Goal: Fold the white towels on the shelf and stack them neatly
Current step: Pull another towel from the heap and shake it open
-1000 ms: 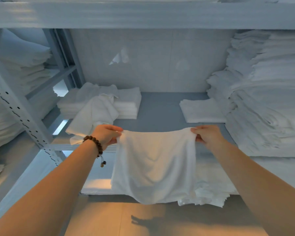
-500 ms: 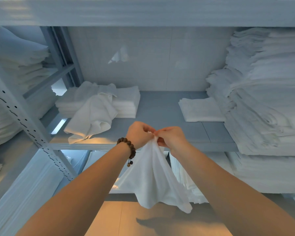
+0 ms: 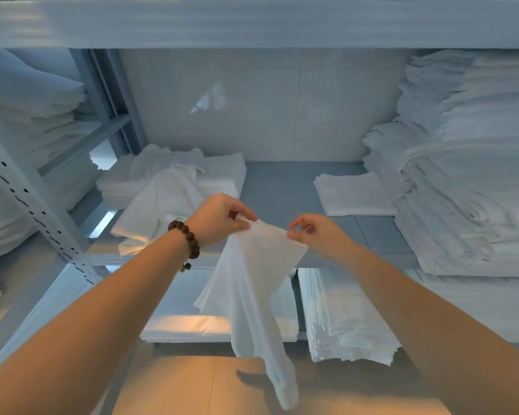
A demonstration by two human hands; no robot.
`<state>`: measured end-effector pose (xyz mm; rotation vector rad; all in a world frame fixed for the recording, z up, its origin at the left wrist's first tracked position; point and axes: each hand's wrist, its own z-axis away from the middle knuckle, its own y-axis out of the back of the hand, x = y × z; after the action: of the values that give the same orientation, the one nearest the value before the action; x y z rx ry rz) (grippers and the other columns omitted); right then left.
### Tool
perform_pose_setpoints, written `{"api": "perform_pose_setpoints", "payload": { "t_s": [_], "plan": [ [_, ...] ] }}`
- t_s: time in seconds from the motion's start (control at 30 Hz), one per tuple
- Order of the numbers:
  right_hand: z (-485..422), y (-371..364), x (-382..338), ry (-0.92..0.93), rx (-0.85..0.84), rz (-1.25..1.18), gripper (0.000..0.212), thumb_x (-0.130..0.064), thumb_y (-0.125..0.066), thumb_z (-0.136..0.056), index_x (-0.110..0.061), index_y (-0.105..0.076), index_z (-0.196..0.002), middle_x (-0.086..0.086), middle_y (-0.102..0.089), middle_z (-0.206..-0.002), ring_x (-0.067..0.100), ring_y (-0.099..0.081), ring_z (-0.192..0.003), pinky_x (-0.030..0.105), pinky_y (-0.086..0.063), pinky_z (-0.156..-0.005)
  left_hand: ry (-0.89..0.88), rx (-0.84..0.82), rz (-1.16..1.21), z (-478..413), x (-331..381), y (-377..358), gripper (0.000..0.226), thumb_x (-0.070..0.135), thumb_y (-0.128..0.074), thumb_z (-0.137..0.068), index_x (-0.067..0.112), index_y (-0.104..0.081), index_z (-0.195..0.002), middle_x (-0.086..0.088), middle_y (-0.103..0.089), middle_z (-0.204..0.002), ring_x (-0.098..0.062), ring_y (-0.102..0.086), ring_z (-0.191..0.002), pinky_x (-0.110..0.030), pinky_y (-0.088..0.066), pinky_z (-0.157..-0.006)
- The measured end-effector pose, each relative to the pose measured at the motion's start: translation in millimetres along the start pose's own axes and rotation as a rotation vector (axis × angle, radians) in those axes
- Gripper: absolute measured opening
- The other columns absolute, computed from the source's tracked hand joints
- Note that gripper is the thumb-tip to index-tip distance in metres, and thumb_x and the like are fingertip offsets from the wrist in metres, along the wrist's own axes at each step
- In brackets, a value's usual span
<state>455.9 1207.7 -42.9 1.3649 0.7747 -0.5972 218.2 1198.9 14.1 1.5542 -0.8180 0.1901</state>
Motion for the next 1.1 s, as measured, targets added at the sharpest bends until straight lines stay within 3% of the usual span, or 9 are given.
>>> {"api": "perform_pose_setpoints", "payload": {
  "t_s": [0.1, 0.2, 0.3, 0.5, 0.67, 0.77, 0.87, 0.97, 1.1],
  "plan": [
    [-6, 2, 26, 0.072, -0.117, 0.248, 0.046, -0.032, -0.080, -0.071, -0.029, -0.063, -0.114, 0.010, -0.037, -0.139, 0.024, -0.026, -0.135, 0.037, -0.020, -0.111, -0.062, -0.012, -0.002, 0, 0, 13, 0.014, 0.008, -0.069, -0.082, 0.017, -0.074, -0.092, 0.001, -0.063, -0.086, -0.012, -0.054, -0.078, -0.017, -0.043, -0.075],
    [-12, -1, 38, 0.075, -0.137, 0.362, 0.055, -0.029, -0.083, -0.067, -0.035, -0.061, -0.117, 0.009, -0.018, -0.154, 0.027, -0.008, -0.143, 0.040, -0.015, -0.114, -0.114, 0.002, 0.002, 2, -1, 24, 0.018, 0.003, -0.068, -0.082, 0.019, -0.073, -0.090, 0.000, -0.064, -0.093, -0.005, -0.056, -0.082, -0.012, -0.045, -0.077],
    [-16, -3, 46, 0.090, -0.159, 0.476, 0.046, -0.030, -0.079, -0.072, -0.033, -0.064, -0.114, 0.005, -0.019, -0.155, 0.027, -0.011, -0.143, 0.046, -0.020, -0.115, -0.152, 0.046, -0.006, 4, -4, 35, 0.022, 0.001, -0.068, -0.081, 0.022, -0.072, -0.087, 0.004, -0.064, -0.091, 0.002, -0.056, -0.083, -0.005, -0.041, -0.074],
    [-19, 3, 38, 0.192, -0.035, 0.265, 0.020, -0.010, -0.071, -0.080, -0.003, -0.072, -0.100, 0.013, -0.058, -0.128, 0.027, -0.051, -0.122, 0.017, -0.029, -0.096, -0.134, 0.165, -0.175, 14, -28, 59, 0.016, 0.003, -0.069, -0.081, 0.015, -0.073, -0.090, -0.003, -0.067, -0.091, -0.016, -0.059, -0.081, -0.019, -0.046, -0.076],
    [-20, 38, -5, 0.244, 0.147, 0.025, 0.018, -0.008, -0.075, -0.076, -0.001, -0.073, -0.092, 0.009, -0.072, -0.093, 0.020, -0.065, -0.088, 0.028, -0.045, -0.088, -0.122, 0.207, -0.383, 29, -45, 69, 0.011, 0.006, -0.066, -0.084, 0.005, -0.071, -0.093, -0.010, -0.067, -0.095, -0.024, -0.058, -0.077, -0.032, -0.047, -0.079],
    [-11, 65, -29, 0.420, 0.263, -0.004, 0.017, -0.011, -0.074, -0.076, -0.007, -0.075, -0.092, -0.001, -0.070, -0.084, 0.003, -0.060, -0.076, 0.019, -0.046, -0.079, -0.175, 0.305, -0.395, 32, -46, 76, 0.007, 0.008, -0.069, -0.082, 0.009, -0.070, -0.089, -0.005, -0.066, -0.087, -0.018, -0.053, -0.065, -0.030, -0.047, -0.070],
    [4, 66, -26, 0.630, 0.347, 0.222, 0.012, -0.006, -0.071, -0.078, -0.002, -0.074, -0.089, 0.011, -0.070, -0.085, 0.021, -0.063, -0.082, 0.029, -0.046, -0.081, -0.116, 0.272, -0.315, 37, -47, 60, 0.009, 0.009, -0.071, -0.080, 0.010, -0.070, -0.088, -0.001, -0.065, -0.082, -0.018, -0.054, -0.066, -0.028, -0.047, -0.069],
    [17, 59, -4, 0.508, 0.169, 0.451, 0.014, -0.002, -0.069, -0.080, 0.005, -0.072, -0.091, 0.022, -0.069, -0.091, 0.035, -0.065, -0.089, 0.036, -0.043, -0.082, -0.037, 0.048, -0.321, 39, -45, 30, 0.010, 0.009, -0.068, -0.082, 0.007, -0.070, -0.092, -0.007, -0.067, -0.087, -0.017, -0.054, -0.071, -0.030, -0.048, -0.072],
    [26, 78, 21, 0.519, 0.303, 0.365, 0.009, 0.004, -0.067, -0.077, 0.006, -0.072, -0.084, 0.022, -0.068, -0.083, 0.035, -0.065, -0.080, 0.035, -0.045, -0.075, -0.109, 0.174, -0.208, 27, -33, 8, 0.007, 0.008, -0.068, -0.083, 0.008, -0.069, -0.089, -0.001, -0.063, -0.082, -0.015, -0.053, -0.066, -0.022, -0.043, -0.067]
  ]
}}
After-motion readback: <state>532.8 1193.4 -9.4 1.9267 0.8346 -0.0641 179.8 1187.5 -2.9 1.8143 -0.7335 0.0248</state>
